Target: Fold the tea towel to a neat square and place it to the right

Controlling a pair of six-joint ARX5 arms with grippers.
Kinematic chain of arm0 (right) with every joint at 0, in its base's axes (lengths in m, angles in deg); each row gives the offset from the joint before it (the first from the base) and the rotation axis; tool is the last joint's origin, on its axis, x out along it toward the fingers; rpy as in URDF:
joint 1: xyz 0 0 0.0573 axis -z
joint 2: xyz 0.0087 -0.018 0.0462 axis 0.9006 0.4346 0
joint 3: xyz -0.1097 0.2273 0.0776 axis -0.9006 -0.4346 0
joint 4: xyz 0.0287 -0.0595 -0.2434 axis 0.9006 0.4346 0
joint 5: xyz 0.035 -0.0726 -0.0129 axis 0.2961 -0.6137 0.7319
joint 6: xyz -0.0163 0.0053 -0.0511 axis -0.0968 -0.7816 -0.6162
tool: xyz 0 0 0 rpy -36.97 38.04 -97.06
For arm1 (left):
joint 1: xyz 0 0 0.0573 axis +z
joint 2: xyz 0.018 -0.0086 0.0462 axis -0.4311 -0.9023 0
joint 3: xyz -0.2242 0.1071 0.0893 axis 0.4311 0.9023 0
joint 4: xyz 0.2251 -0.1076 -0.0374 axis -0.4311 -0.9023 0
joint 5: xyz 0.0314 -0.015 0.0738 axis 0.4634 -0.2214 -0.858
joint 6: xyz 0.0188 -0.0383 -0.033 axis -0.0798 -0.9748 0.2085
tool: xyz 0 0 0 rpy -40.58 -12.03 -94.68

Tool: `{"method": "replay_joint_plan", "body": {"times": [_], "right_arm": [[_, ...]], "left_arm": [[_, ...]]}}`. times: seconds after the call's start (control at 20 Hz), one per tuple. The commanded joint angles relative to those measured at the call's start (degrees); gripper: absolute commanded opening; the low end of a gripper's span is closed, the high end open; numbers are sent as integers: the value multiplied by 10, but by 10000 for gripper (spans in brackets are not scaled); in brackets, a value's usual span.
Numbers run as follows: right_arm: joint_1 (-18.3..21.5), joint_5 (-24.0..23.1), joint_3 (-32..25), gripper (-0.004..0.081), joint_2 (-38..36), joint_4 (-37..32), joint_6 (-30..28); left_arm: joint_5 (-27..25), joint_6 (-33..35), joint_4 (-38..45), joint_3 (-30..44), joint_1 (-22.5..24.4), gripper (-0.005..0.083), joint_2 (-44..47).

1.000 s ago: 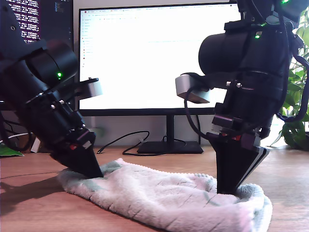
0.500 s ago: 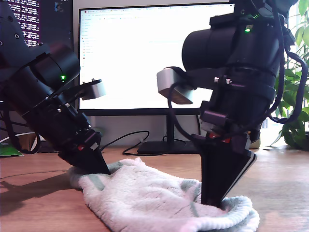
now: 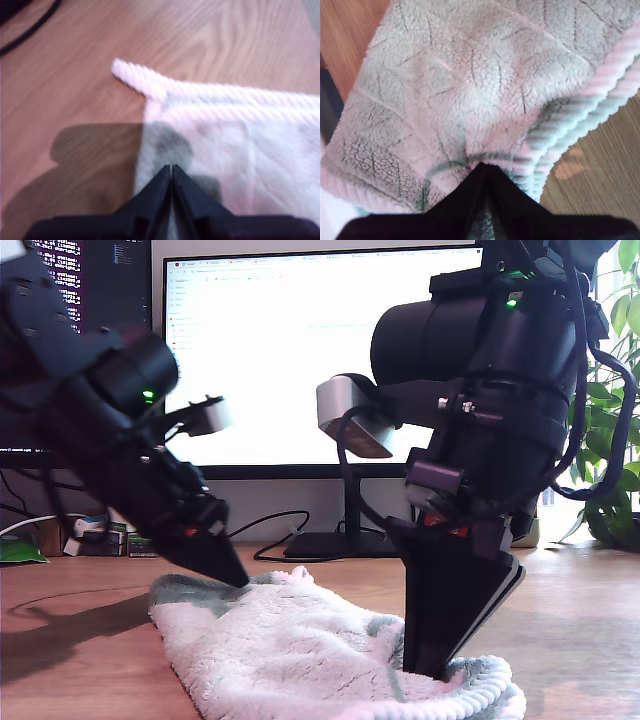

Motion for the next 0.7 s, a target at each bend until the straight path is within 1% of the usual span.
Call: {"method": "replay_joint_plan", "body": {"times": [0.0, 0.2, 0.4, 0.55, 0.65], "right_arm": [[-7, 4, -19, -12, 17, -1, 1], [-7, 4, -18, -12, 17, -4, 5], [-7, 4, -18, -12, 17, -6, 7], [-7, 9, -18, -12, 17, -10, 22], [-7, 28, -18, -12, 17, -19, 25]], "left_arm": [[4, 12, -6, -3, -8, -21, -20], [6, 27, -36, -27, -11, -21, -49], [5, 39, -36, -42, -15, -21, -73], [7, 41, -36, -65, -15, -21, -86], [15, 41, -38, -78, -18, -21, -89]]}}
